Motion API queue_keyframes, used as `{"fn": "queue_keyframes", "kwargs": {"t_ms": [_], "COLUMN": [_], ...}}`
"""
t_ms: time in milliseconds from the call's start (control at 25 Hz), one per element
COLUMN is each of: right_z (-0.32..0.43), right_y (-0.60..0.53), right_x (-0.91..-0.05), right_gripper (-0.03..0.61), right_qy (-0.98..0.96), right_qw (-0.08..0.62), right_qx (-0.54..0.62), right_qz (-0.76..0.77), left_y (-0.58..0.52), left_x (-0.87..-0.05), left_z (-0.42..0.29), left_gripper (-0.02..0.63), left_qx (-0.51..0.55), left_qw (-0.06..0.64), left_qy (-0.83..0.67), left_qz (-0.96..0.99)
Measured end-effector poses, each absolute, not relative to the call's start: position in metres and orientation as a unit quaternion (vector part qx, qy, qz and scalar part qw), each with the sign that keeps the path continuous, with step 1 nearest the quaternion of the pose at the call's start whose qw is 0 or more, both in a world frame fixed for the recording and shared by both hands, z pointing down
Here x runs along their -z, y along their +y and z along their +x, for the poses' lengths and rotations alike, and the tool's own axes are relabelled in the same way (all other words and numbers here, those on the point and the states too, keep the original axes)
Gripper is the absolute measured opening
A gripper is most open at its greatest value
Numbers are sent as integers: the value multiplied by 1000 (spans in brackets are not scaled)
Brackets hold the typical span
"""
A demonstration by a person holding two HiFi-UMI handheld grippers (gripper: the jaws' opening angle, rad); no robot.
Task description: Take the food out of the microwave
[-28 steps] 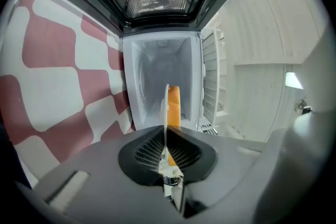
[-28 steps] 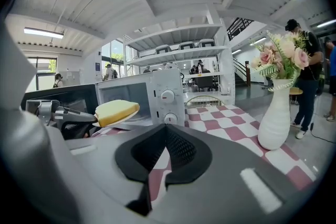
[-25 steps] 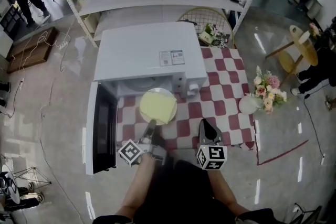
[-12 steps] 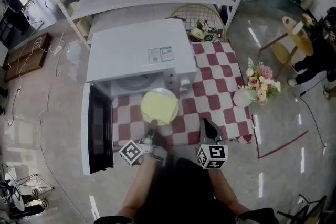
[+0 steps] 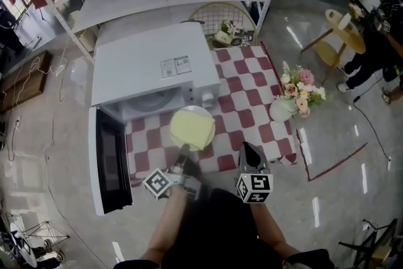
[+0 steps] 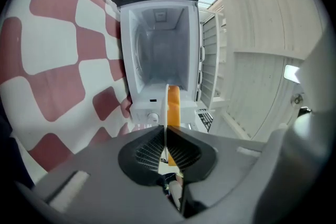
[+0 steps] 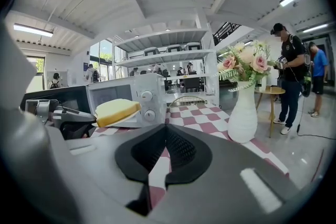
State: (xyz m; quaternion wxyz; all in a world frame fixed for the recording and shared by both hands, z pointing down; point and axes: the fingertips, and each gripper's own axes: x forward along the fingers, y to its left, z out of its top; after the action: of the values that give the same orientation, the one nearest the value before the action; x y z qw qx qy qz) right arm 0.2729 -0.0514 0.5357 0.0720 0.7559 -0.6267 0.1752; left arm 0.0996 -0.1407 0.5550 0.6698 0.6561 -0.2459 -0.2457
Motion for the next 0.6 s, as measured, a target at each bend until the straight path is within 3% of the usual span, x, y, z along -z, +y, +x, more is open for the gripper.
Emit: {"fn": "queue_keyframes", "kwargs": {"t_ms": [600], "right_z": [311], "right_y": [-12], "right_x": [-536], "right_gripper": [1], "right_qy": [-574], "right_qw": [68], "right_qx": [-183], "right_qz": [795], "left_y": [-120], "left_x": [-556], "left_z": [157], "left_gripper": [23], "left_qx": [189], "left_qw": [689], "left_qy": [-191], "left_qz": [674]}}
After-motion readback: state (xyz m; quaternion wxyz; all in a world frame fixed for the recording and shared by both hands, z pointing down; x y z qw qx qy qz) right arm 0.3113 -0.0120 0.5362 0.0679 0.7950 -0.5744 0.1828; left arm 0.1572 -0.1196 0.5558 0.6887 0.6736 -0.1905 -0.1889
